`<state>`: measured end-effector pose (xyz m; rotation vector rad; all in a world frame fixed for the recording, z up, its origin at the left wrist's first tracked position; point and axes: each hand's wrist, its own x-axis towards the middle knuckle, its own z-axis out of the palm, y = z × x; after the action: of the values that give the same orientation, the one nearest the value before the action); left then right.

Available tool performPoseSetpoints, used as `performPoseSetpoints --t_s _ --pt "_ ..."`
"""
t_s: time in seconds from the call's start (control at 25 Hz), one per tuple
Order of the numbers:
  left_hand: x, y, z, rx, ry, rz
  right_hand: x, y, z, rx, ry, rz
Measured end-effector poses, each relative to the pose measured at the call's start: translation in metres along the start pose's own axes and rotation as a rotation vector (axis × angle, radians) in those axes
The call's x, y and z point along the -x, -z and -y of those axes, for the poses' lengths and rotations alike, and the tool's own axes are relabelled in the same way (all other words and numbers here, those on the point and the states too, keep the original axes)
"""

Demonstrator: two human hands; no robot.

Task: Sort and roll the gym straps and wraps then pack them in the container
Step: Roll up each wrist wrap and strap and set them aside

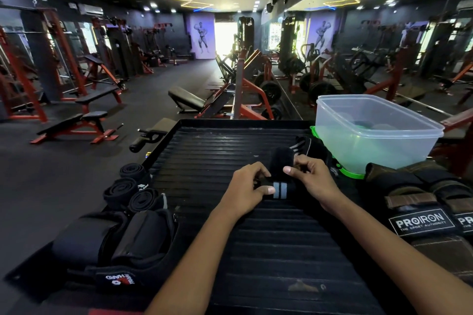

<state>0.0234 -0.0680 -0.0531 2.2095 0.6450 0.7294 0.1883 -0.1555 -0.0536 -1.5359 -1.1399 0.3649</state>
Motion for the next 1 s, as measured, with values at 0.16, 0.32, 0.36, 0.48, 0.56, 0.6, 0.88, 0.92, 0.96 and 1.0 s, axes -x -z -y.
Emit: performPoseSetpoints --t_s 0.16,0.32,0.36,0.48,0.56,0.6,0.88,0.92,0.96,1.0 --pt "0.001 -0.003 -0.002 0.057 0.071 -0.039 -0.004 0.007 -0.004 0.161 0.083 0.028" --pt "0.0 -0.005 -0.002 0.133 0.129 -0.036 -0.005 0.012 0.0 0.312 0.158 0.094" --pt "0.0 -0.005 -0.002 0.145 0.131 -0.028 -0.005 0.014 0.001 0.315 0.183 0.12" --pt "0.0 -0.005 -0.001 0.142 0.112 -0.015 -0.001 0.016 0.01 0.362 0.287 0.162" --pt "-0.001 -0.007 -0.001 0.152 0.097 -0.047 0.003 0.018 0.017 0.441 0.314 0.203" --pt "-0.002 -0.008 -0.001 0.15 0.093 -0.077 0.005 0.018 0.019 0.499 0.313 0.238" --pt "-0.007 -0.007 0.001 0.123 0.148 -0.218 0.016 -0.003 0.02 0.923 0.368 0.247" --pt "-0.007 -0.005 0.001 0.143 0.159 -0.233 0.016 -0.004 0.018 0.906 0.383 0.224" --pt "-0.008 -0.003 0.0 0.186 0.178 -0.246 0.016 -0.004 0.017 0.885 0.395 0.193" --pt "-0.009 -0.003 0.0 0.257 0.205 -0.244 0.016 -0.004 0.017 0.866 0.399 0.162"
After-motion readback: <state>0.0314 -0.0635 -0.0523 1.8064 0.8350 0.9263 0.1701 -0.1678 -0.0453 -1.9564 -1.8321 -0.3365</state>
